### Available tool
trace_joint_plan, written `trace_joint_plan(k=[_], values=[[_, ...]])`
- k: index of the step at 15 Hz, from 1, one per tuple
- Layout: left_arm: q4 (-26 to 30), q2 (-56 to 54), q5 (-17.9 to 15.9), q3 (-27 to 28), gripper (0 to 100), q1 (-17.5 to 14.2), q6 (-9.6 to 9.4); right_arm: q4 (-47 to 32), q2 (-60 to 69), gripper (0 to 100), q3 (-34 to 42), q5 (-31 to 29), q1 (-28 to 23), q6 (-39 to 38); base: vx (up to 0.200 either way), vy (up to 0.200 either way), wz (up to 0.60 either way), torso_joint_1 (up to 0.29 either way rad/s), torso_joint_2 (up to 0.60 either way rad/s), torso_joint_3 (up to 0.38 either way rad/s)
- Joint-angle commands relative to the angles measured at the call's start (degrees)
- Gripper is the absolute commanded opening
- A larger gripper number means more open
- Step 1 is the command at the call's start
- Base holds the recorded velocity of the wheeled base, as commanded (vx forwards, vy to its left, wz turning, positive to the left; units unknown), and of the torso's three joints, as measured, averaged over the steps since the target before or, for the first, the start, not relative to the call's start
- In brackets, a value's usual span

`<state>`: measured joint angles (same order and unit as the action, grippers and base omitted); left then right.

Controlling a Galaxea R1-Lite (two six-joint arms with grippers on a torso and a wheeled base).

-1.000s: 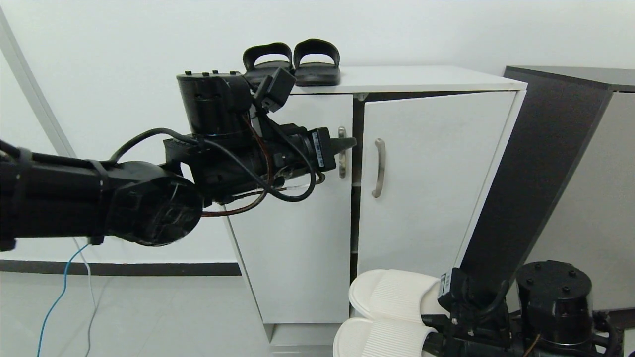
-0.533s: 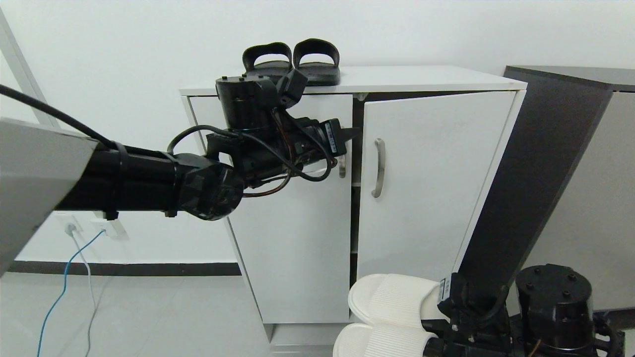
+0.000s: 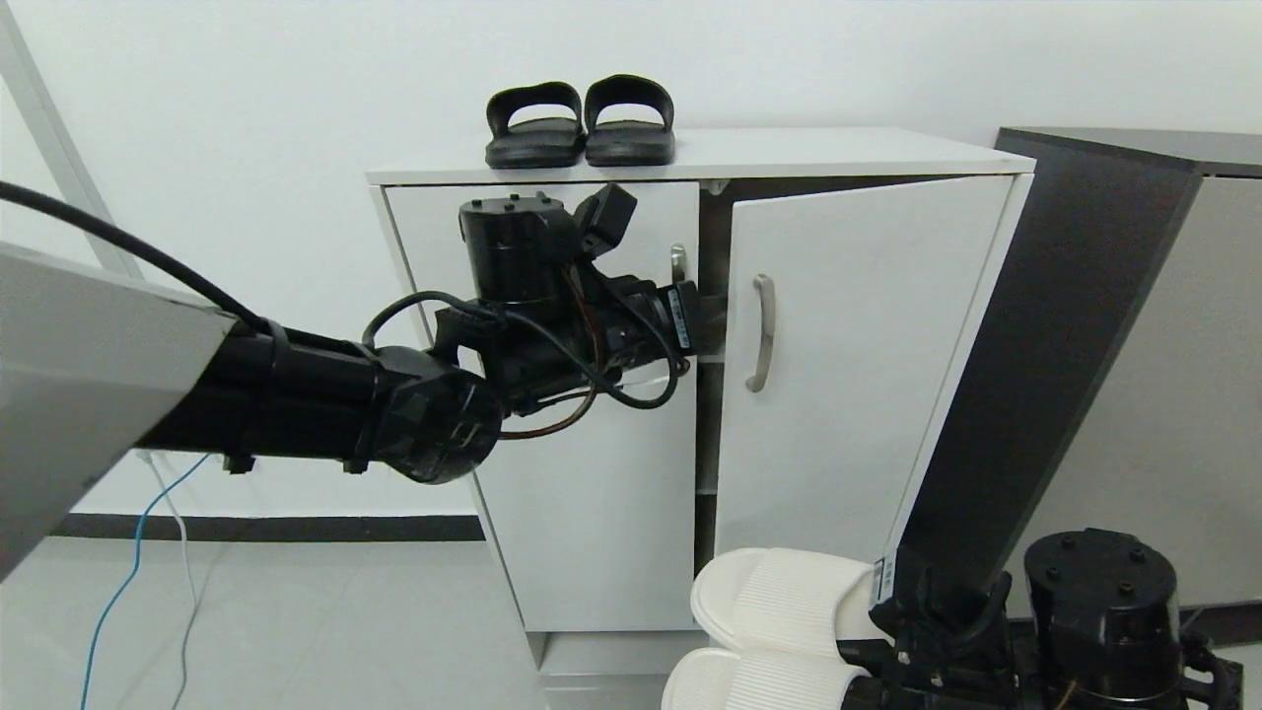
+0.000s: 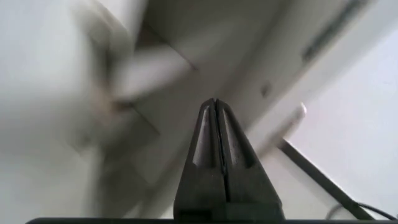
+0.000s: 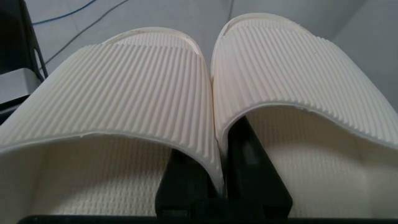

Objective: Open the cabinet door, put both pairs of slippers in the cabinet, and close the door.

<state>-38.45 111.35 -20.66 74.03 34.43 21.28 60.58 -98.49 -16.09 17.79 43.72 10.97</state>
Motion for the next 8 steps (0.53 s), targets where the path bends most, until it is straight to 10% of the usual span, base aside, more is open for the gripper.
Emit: trace_joint_plan(k=[1,4,8], values=[[-1.4,-4.8,-0.1,-4.6,0,3.7,-0.02,0.0,0.1,0,-0.1,0.1,0.4,0.0,-0.2,0.0,0.0,-0.002,0.0,0.002],[-1.5,-5.3,-0.1,-5.0,0,3.5,-0.1,0.1,0.1,0,-0.1,-0.1,0.5,0.0,-0.2,0.0,0.0,-0.004,0.0,0.004],[-4.6,-12.7,0.1,-14.5,0,0.5,-1.6,0.2,-0.1,0,-1.6,-0.1,-2.3,-0.2,0.0,0.0,0.0,0.0,0.0,0.0]])
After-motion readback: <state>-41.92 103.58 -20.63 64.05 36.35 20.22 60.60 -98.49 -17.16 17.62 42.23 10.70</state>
